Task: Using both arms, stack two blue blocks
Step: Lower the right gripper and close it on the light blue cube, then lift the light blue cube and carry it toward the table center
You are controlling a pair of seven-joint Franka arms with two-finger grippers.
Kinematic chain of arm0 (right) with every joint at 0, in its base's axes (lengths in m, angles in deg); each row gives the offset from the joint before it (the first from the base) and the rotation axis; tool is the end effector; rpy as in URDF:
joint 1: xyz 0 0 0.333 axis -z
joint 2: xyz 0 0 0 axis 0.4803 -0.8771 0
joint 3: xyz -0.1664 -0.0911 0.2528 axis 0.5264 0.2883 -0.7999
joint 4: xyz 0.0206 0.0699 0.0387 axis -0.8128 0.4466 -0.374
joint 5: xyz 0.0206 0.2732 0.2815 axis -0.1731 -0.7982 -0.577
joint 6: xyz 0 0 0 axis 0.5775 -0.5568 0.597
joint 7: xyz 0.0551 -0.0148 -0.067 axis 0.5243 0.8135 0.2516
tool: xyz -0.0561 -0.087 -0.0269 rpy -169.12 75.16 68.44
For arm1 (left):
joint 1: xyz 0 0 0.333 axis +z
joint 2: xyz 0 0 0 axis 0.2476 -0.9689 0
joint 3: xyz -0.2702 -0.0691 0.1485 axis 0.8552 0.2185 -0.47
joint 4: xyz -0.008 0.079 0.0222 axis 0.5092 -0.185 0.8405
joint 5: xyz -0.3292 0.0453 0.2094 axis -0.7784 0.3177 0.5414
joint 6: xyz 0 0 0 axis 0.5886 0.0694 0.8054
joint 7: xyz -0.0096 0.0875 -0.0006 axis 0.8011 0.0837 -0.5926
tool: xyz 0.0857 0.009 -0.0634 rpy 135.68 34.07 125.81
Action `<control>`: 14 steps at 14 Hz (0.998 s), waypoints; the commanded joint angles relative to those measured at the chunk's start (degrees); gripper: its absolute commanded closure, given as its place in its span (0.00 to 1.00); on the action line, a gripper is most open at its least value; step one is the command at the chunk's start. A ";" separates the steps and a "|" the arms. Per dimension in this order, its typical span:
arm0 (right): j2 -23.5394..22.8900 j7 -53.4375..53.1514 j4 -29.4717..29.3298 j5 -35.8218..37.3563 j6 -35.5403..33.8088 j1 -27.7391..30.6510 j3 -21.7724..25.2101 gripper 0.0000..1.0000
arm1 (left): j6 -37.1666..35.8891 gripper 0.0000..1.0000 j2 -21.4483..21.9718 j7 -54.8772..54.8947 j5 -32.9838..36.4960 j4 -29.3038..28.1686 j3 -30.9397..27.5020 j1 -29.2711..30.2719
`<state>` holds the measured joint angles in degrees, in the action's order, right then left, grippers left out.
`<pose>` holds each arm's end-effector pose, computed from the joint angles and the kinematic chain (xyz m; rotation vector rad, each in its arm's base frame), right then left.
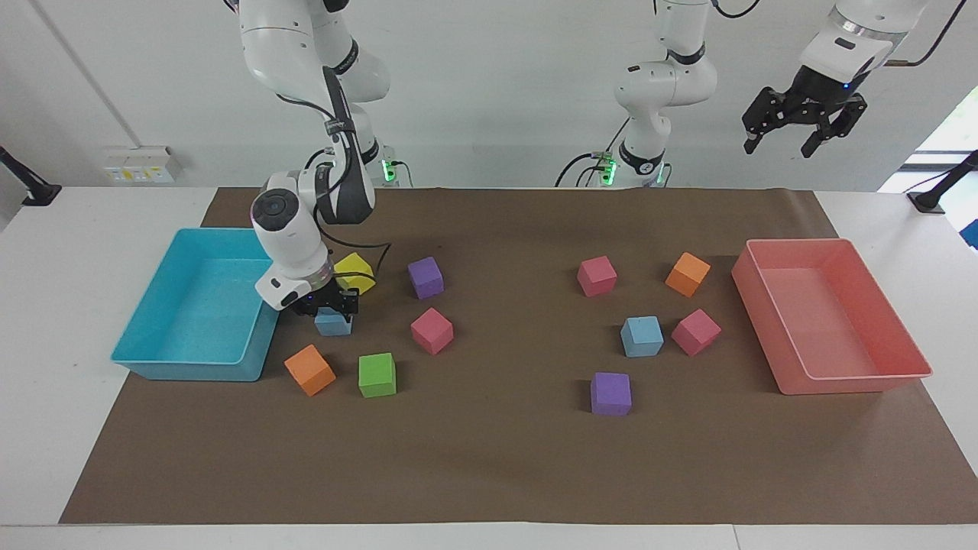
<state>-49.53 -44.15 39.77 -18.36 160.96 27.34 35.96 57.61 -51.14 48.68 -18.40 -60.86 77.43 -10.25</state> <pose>0.5666 0.0383 0.3053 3.1328 0.0446 -0.0292 0.4764 -0.0207 0.6872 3.1020 -0.1768 -0.0196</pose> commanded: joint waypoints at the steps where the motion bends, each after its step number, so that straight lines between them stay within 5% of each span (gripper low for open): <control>1: -0.27 1.26 -0.76 -1.01 -0.09 0.31 -0.14 1.00 | -1.19 0.00 0.51 0.04 -0.65 0.28 0.25 0.75; 5: -0.18 0.47 -4.27 -1.09 -1.13 0.22 -0.14 1.00 | -1.11 0.00 0.51 0.04 -0.65 0.28 0.25 0.75; 9: -0.44 -1.01 -13.05 -1.10 -9.74 -0.04 -1.45 1.00 | -1.11 0.00 0.51 0.04 -0.65 0.28 0.25 0.75; 14: -2.20 -7.34 -18.86 -0.92 -11.68 -5.57 -1.63 1.00 | -1.11 0.00 0.51 0.04 -0.65 0.28 0.25 0.75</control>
<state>-49.64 -48.94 24.44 -18.50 150.84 23.35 34.51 57.61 -51.14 48.68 -18.40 -60.86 77.43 -10.25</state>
